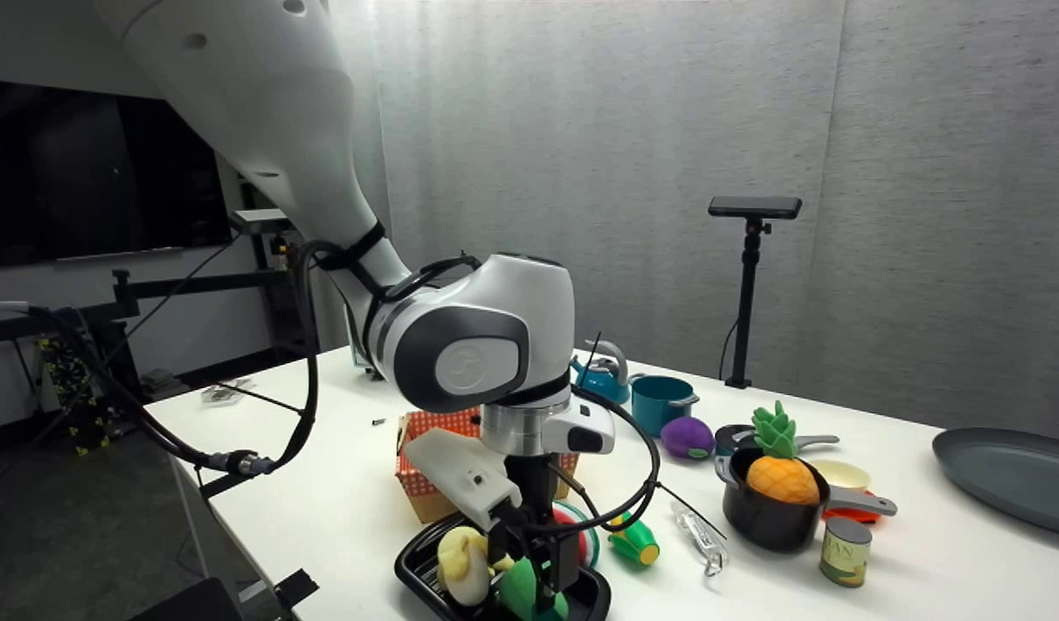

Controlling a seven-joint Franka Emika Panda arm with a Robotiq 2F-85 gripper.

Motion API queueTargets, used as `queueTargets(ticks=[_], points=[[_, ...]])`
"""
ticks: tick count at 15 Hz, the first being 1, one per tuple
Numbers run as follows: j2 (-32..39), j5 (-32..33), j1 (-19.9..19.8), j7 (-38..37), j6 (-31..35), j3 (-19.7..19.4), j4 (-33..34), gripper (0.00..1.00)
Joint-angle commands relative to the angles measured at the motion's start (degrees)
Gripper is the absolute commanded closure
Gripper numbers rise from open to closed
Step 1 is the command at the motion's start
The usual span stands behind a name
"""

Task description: Put the banana plush on the tray then put the two plush toys back in the box

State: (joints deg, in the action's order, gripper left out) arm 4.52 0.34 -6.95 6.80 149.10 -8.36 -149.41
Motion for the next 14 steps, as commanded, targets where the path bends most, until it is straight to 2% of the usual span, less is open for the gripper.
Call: queueTargets(ticks=[1,3,8,9,14], points=[[3.66,-1.45,-0.01,0.6,0.66,1.37,3.73,0.42],[5.11,-1.6,-0.02,0.85,0.73,2.03,4.97,0.58],[7.0,-1.14,0.01,0.6,1.19,2.96,6.07,0.93],[6.65,-0.88,0.07,0.54,1.35,2.97,5.86,0.97],[0.3,0.13,0.74,1.44,0.97,3.66,1.86,0.96]])
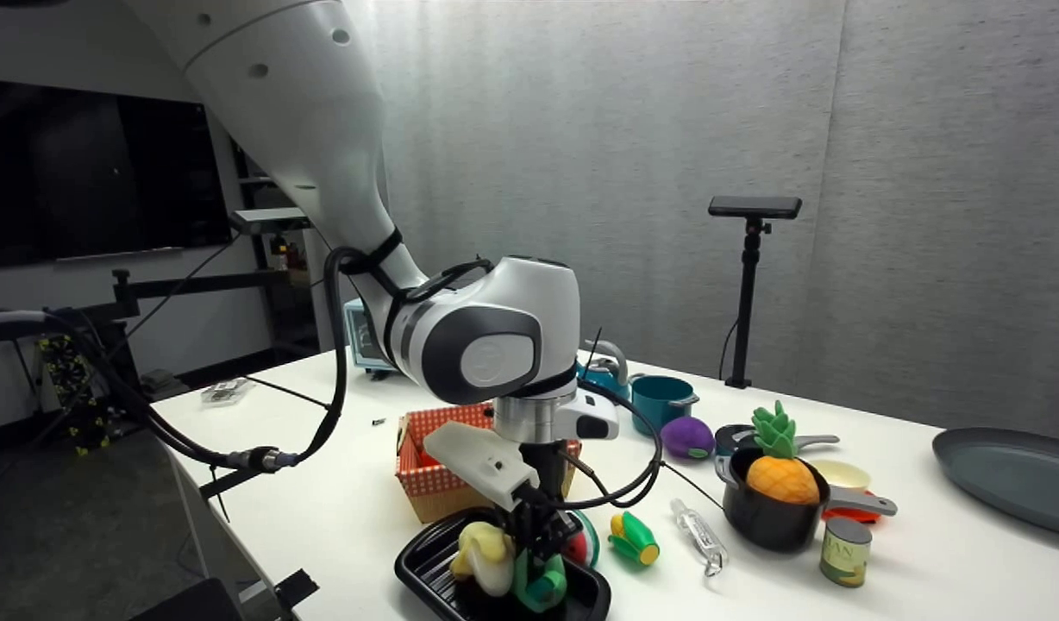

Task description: Put the banana plush on the tray then put the two plush toys back in the box

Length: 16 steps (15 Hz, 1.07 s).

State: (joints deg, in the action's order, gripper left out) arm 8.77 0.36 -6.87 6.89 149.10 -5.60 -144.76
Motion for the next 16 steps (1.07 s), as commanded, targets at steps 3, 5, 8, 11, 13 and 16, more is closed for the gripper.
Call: queueTargets(ticks=[3,5,8,11,13,16], points=[[-10.28,0.51,1.73,3.24,-0.57,2.15,-6.51,0.96],[-14.78,0.36,2.92,4.53,-1.5,3.35,-8.65,0.96],[-21.44,-0.48,5.45,6.12,-3.02,4.9,-10.88,0.96],[-25.94,-1.49,8.37,6.66,-5.51,5.65,-11.27,0.96],[-27.55,-3.06,10.41,7.26,-9.13,5.48,-10.14,0.96],[-28.15,-4.82,12.03,6.51,-12.7,5.21,-7.35,0.96]])
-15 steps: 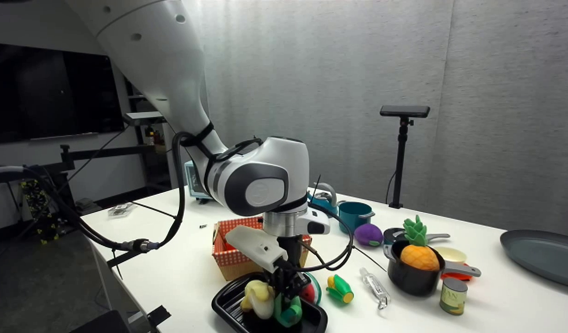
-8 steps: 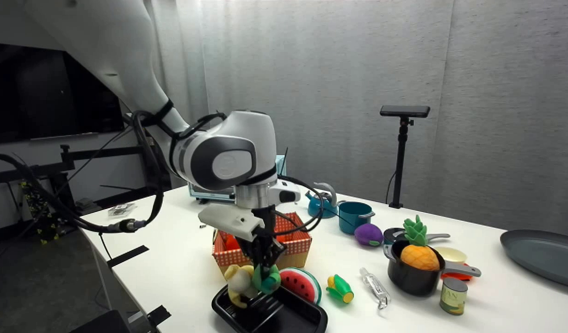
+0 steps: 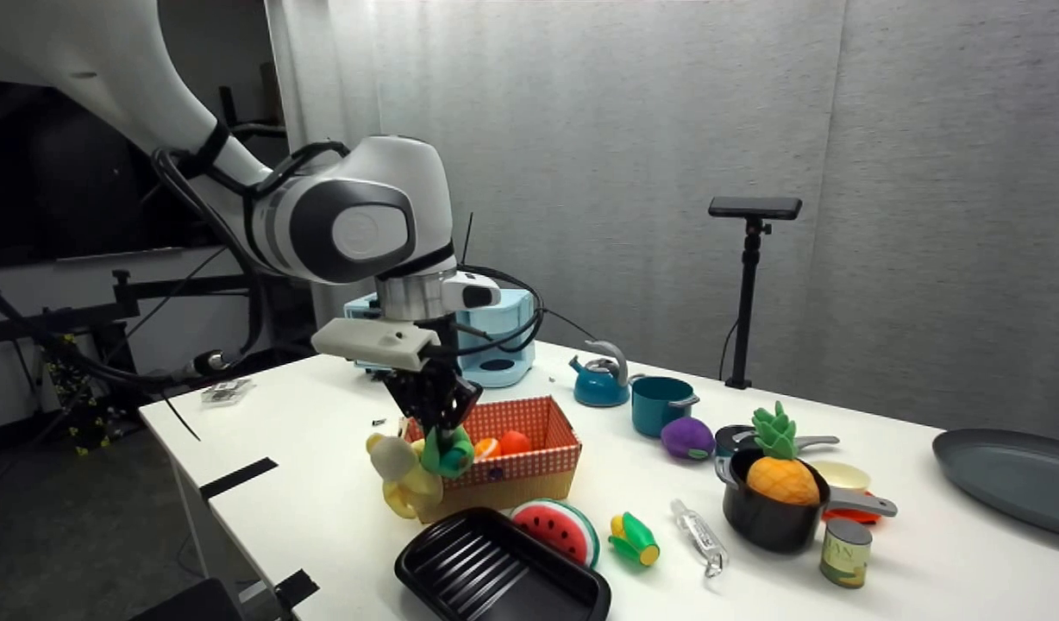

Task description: Put the banana plush on the tray then put the two plush toys back in the box

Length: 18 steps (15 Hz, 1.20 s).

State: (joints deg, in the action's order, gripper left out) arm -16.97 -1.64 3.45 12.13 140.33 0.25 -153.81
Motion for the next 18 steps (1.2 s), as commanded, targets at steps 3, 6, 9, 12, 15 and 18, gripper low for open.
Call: queueTargets(ticks=[3,6,9,12,15,18], points=[[-1.65,-3.37,2.23,0.75,-5.58,-0.46,4.87,0.96],[0.94,-3.1,2.41,0.33,-5.24,-0.11,8.27,0.96],[3.98,-2.4,2.6,0.08,-4.08,0.59,10.74,0.96],[7.98,-1.33,2.65,-0.71,-2.82,1.99,13.02,0.96],[11.92,-0.95,2.51,-1.3,-3.03,3.19,15.49,0.96],[15.11,-0.26,2.19,-1.4,-3.44,3.86,17.14,0.96]])
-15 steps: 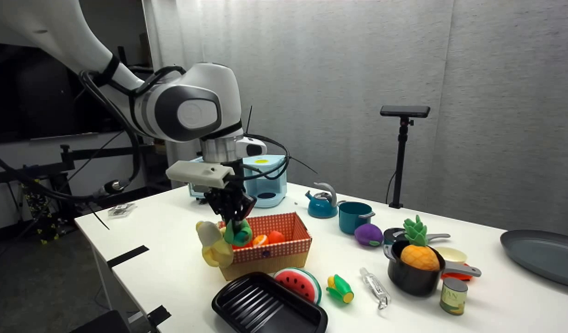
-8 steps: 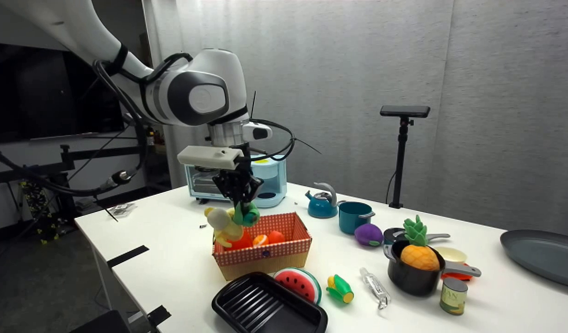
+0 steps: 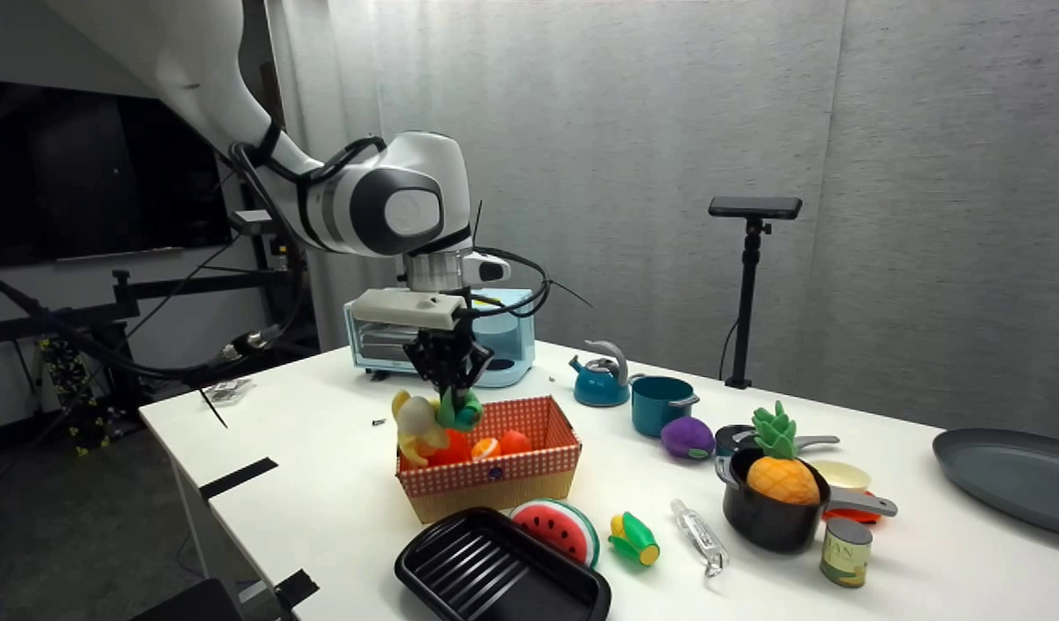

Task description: Put the banana plush on the tray then put the two plush toys back in the box

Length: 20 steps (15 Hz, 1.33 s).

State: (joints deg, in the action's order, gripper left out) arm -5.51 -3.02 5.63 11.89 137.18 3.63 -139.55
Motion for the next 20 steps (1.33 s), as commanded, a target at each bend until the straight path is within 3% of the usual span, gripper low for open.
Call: queueTargets(ticks=[1,7,8,9,16,17,20], points=[[4.57,1.43,-0.08,-1.2,-0.31,0.57,3.31,0.96],[10.61,1.11,-0.81,-3.39,-1.91,0.19,7.75,0.96],[11.36,1.12,-0.92,-4.04,-2.22,0.1,8.51,0.65],[11.96,1.21,-1.02,-4.39,-2.39,0.05,9.1,0.57],[12.96,1.3,-1.19,-4.6,-3.15,0.1,9.81,0.06],[12.68,1.24,-1.19,-4.47,-3.38,0.13,9.53,0.01],[11.21,0.7,-1.22,-3.62,-4.27,0.34,8.6,0.0]])
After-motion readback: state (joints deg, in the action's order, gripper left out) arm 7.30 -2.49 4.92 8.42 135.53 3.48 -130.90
